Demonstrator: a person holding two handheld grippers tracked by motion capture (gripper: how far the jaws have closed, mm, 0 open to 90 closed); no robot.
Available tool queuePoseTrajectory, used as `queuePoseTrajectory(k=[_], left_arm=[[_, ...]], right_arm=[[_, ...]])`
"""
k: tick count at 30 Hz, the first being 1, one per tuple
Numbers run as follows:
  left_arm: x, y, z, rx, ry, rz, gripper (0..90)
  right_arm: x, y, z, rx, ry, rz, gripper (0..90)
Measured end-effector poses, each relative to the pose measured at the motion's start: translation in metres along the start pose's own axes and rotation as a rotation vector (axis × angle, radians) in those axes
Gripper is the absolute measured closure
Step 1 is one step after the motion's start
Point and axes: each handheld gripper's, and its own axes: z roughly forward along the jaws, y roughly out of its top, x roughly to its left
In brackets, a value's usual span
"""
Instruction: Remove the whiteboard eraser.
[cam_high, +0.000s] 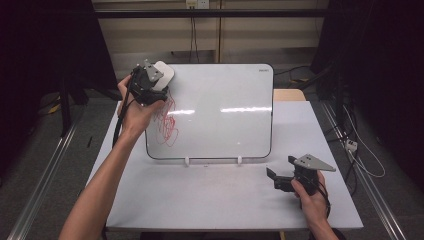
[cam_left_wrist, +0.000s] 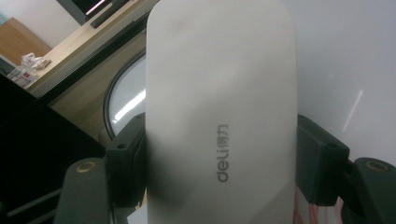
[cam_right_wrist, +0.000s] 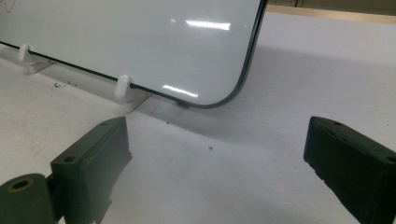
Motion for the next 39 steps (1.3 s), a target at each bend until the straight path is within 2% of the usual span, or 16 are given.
queuePoseTrajectory(k=[6,11,16,21,28,39], left_arm=[[-0.002,0.001,-0.003,-0.003,0.006,-0.063,31.2],[-0.002,0.000,-0.004,-0.007,0.008,-0.072,31.2],[0.001,-0.001,-0.006,-0.016,-0.011,-0.078,31.3],[0.005,-0.004,-0.008,-0.029,-0.042,-0.105,31.3],[0.005,-0.006,-0.008,-0.042,-0.043,-0.113,31.3],[0.009,-0.014,-0.011,-0.060,-0.075,-0.154,31.3]], right_arm=[[0.000,0.000,0.000,0.000,-0.002,0.002,7.2],[0.000,0.000,0.000,-0.001,-0.001,0.000,7.2],[0.000,0.000,0.000,0.001,-0.001,0.002,7.2],[0.000,0.000,0.000,0.002,-0.001,0.003,7.1],[-0.001,0.000,0.000,0.001,-0.001,0.003,7.1],[-0.001,0.000,0.000,0.003,-0.002,0.005,7.2]])
